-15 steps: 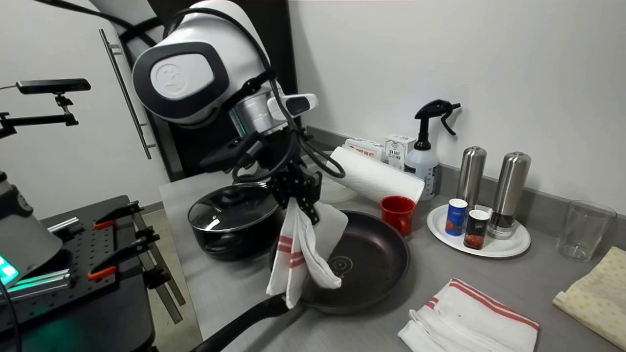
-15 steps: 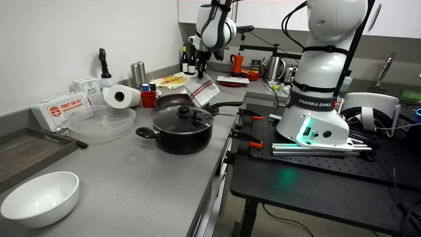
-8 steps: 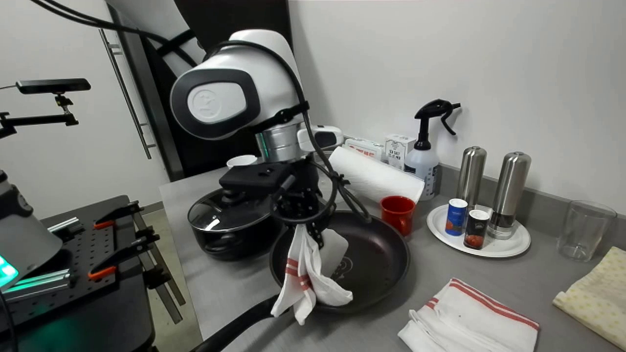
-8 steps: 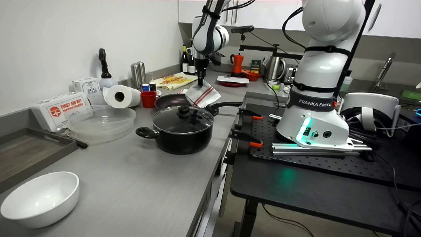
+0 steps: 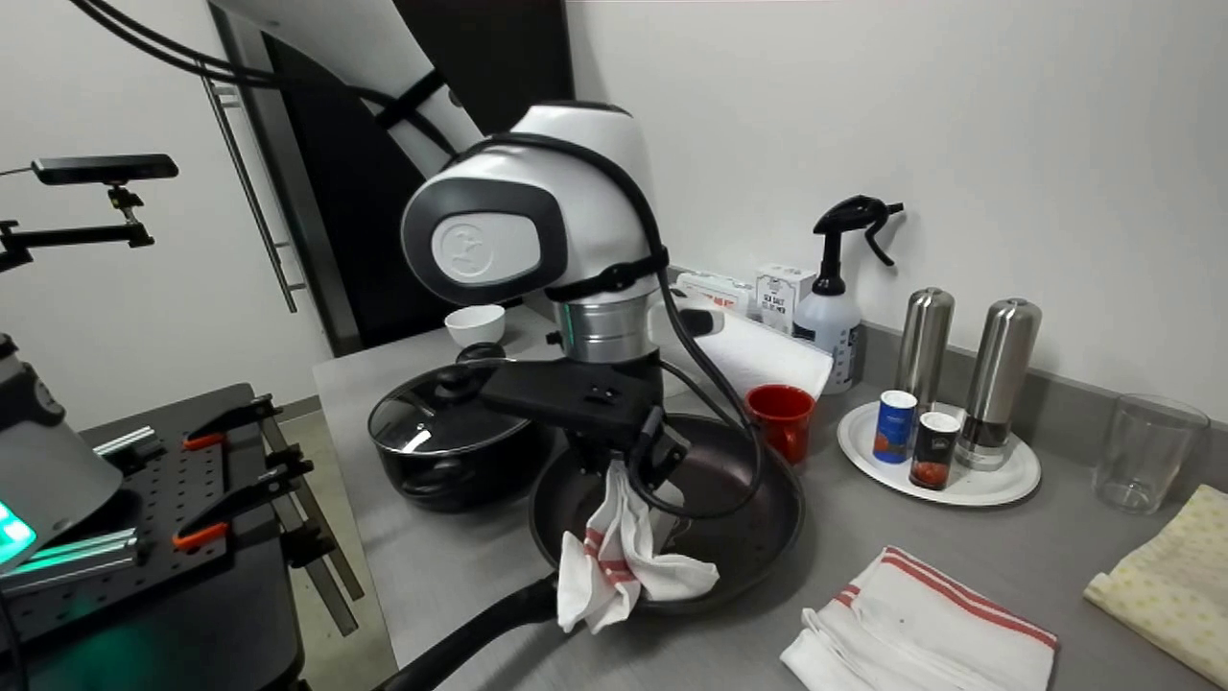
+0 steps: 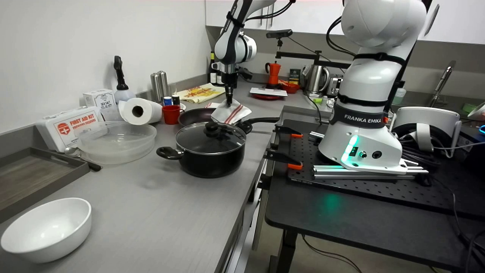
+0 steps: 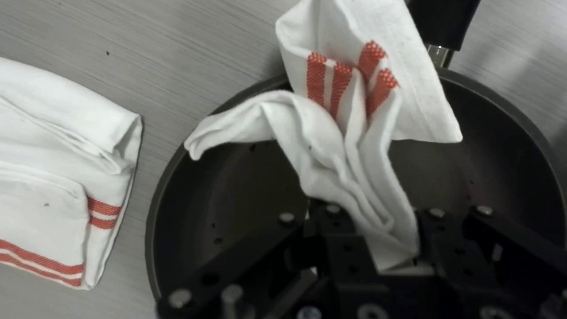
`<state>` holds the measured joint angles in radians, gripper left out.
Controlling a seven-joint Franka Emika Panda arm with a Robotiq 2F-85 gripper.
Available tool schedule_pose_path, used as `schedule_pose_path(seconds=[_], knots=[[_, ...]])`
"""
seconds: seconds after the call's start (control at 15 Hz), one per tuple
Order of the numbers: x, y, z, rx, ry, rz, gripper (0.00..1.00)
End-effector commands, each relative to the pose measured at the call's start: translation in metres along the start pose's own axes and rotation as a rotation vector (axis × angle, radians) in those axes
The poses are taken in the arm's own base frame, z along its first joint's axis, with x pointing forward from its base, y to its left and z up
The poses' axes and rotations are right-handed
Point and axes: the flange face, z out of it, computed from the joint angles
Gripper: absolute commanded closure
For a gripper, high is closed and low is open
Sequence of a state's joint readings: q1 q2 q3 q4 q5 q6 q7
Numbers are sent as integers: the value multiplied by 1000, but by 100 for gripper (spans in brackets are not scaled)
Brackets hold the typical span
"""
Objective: Use one white and red towel to wipe the black pan.
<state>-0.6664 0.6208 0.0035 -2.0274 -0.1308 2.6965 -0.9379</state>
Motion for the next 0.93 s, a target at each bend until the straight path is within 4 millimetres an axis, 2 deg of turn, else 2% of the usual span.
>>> schedule_pose_path(seconds=[0.0,0.2,0.27,0.33,0.73,0.8,0.87], knots=[[3,28,21,94,6,-50,97],[0,43,36,124,-26,-59,97],[-4,31,23,91,-24,-43,97],[-4,34,27,92,-27,-43,89],[-4,34,27,89,-28,-45,89],[-4,34,27,89,-28,-45,97],[-2,35,30,92,-30,-46,97]])
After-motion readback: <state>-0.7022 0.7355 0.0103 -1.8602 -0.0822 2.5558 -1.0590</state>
